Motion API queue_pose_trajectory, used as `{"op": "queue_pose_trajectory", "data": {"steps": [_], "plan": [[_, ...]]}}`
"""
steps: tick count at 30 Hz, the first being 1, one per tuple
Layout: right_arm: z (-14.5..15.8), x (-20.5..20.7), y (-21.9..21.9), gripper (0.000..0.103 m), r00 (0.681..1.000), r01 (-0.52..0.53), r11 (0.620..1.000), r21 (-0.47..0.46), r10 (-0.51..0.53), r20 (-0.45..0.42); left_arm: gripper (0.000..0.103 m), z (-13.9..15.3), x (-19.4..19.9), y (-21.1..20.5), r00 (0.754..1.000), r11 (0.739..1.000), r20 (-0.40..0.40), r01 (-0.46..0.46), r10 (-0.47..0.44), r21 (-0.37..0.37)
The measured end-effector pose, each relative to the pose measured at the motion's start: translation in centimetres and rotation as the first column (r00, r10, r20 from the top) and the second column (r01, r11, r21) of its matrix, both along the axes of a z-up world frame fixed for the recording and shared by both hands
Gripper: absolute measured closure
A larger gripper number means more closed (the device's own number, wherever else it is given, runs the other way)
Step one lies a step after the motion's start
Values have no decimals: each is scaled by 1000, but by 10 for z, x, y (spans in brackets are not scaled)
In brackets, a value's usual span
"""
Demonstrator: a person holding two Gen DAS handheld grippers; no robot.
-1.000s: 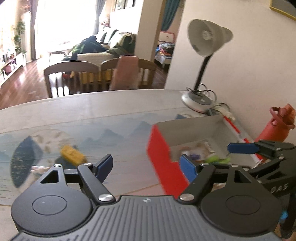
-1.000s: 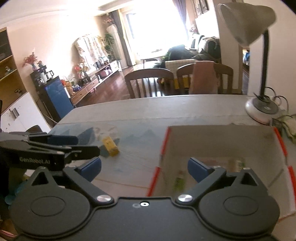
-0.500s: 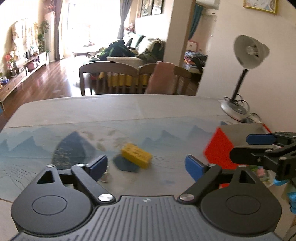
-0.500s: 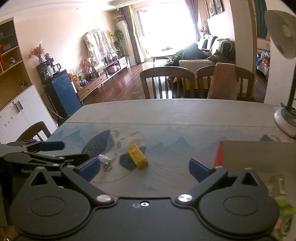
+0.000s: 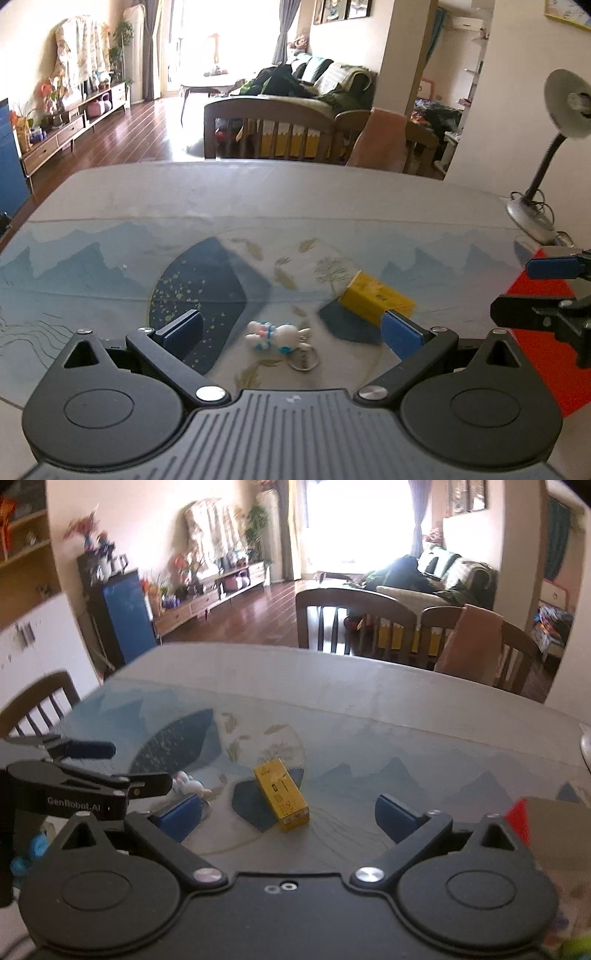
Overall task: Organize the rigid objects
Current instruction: 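Withdraw both tools from the box toward the remaining table items, then grasp the yellow box with the right tool while the left tool grasps the astronaut keychain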
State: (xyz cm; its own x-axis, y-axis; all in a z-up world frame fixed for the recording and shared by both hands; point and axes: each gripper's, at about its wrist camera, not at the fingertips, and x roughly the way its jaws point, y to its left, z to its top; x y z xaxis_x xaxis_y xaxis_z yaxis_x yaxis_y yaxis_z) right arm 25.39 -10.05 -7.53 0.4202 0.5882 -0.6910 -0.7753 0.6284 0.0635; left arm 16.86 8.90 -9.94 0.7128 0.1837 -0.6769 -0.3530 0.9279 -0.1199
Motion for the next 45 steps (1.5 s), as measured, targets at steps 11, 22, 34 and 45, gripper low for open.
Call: {"op": "queue_pose_trajectory", "data": {"steps": [11,22,34,45], "plan": [[-45,25,34,20,998,-62,991,-117,59,-31,0,-50,21,20,999,1000,-54,-5,5,-7],[-67,38,62,36,993,-118,978,-175,116,-22,0,-72,27,23,998,999,-70,5,-2,44],[-74,42,78,59,991,-136,974,-183,133,-30,22,-75,35,22,998,999,-61,20,-18,45],[-75,39,75,74,996,-75,981,-177,64,-68,44,-70,40,19,997,999,-72,38,-36,20]]}}
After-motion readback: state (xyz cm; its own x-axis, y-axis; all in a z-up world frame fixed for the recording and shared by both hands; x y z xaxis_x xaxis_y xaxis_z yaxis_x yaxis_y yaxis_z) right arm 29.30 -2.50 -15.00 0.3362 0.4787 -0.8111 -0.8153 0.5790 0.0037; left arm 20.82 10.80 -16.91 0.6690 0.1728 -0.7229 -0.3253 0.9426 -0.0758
